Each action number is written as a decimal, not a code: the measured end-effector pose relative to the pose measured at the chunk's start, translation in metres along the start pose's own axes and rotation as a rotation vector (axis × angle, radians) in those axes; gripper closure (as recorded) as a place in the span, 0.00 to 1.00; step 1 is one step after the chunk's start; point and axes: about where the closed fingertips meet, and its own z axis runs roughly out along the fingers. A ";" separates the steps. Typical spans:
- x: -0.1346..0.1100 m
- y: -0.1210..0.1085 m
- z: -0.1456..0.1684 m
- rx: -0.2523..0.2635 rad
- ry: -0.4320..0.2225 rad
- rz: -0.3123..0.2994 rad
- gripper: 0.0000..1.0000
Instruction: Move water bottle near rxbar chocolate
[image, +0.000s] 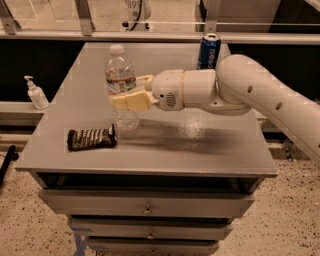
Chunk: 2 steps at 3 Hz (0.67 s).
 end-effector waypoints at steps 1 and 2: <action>0.010 0.013 0.000 -0.010 -0.032 -0.014 1.00; 0.015 0.020 0.000 -0.010 -0.051 -0.075 1.00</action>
Offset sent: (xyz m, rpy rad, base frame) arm -0.0282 -0.0017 -0.0189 0.0392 -0.1624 0.0182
